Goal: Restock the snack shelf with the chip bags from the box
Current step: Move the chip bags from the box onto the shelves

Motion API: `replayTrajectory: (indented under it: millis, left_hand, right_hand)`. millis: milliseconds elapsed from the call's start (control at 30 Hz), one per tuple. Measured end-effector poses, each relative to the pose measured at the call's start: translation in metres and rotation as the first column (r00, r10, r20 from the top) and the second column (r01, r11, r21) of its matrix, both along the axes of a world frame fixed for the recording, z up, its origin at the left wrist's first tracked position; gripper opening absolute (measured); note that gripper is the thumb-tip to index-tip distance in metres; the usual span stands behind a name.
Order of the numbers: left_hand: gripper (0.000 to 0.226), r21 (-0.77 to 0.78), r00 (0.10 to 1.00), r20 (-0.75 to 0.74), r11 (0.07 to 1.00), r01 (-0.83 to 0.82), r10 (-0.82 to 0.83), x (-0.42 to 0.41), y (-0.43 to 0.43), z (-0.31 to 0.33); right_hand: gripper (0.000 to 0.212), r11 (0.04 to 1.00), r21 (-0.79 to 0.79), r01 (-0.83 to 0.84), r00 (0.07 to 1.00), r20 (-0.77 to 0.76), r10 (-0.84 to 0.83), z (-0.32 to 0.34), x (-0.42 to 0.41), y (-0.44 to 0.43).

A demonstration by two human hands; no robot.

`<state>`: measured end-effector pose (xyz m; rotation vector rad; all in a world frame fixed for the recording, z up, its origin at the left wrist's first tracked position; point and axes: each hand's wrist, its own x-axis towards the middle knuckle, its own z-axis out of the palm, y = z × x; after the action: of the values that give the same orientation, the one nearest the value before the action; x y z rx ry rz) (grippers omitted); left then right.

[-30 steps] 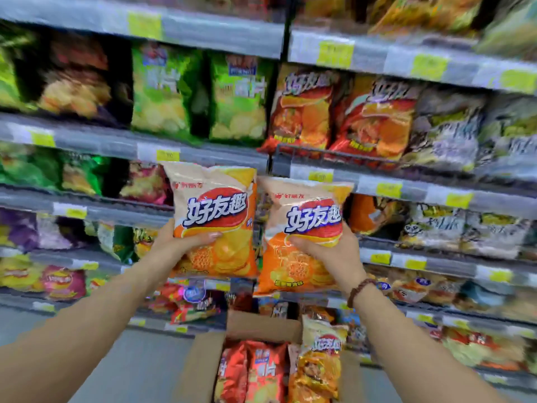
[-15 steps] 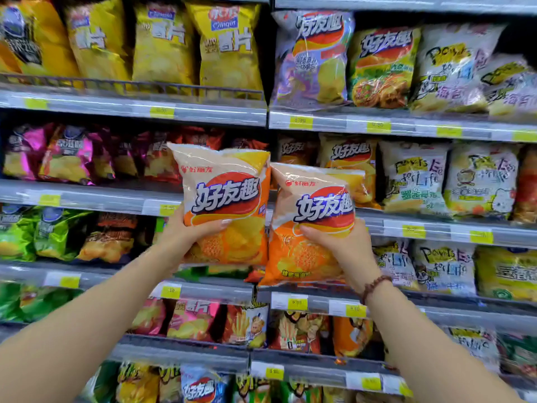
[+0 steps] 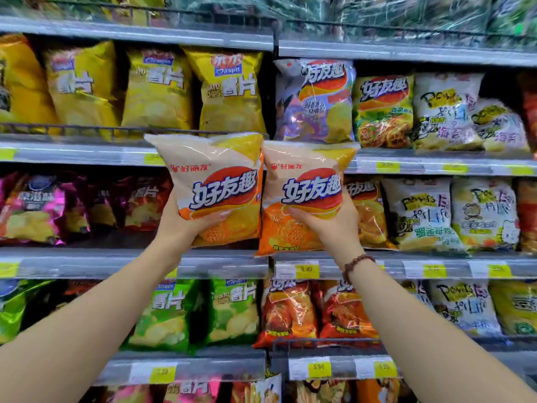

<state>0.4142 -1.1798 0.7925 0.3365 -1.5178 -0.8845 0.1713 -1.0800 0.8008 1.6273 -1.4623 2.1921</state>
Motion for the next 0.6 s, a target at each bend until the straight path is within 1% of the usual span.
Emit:
replayTrajectory:
  millis: [100, 200, 267, 333, 433, 600]
  left_hand:
    - [0.097, -0.063, 1.0, -0.005, 0.998, -0.002, 0.002, -0.002, -0.024, 0.002]
    - [0.09, -0.093, 1.0, 0.014, 0.996, 0.002, -0.001, -0.007, -0.041, -0.002]
    - [0.086, -0.089, 0.999, 0.039, 0.996, 0.014, -0.011, -0.009, -0.052, -0.006]
    - [0.083, -0.078, 0.997, 0.071, 0.997, 0.019, -0.013, -0.01, -0.061, -0.011]
    - [0.08, -0.041, 0.989, 0.145, 0.999, 0.027, -0.021, -0.009, -0.075, -0.018]
    - [0.08, 0.03, 0.956, 0.293, 0.999, 0.021, -0.029, -0.007, -0.093, -0.022]
  right_hand:
    - [0.088, 0.997, -0.066, 0.036, 0.999, 0.009, -0.036, 0.001, 0.004, -0.018]
    - [0.078, 0.994, -0.093, 0.051, 0.999, 0.009, -0.05, -0.002, 0.003, -0.033]
    - [0.076, 0.992, -0.099, 0.076, 0.997, 0.011, -0.075, -0.009, 0.0, -0.04]
    - [0.078, 0.991, -0.084, 0.103, 0.995, 0.005, -0.103, -0.016, -0.004, -0.045]
    - [0.08, 0.994, -0.053, 0.1, 0.995, -0.015, -0.101, -0.024, -0.013, -0.054]
    - [0.073, 0.995, 0.036, 0.093, 0.995, -0.048, -0.092, -0.041, -0.029, -0.064]
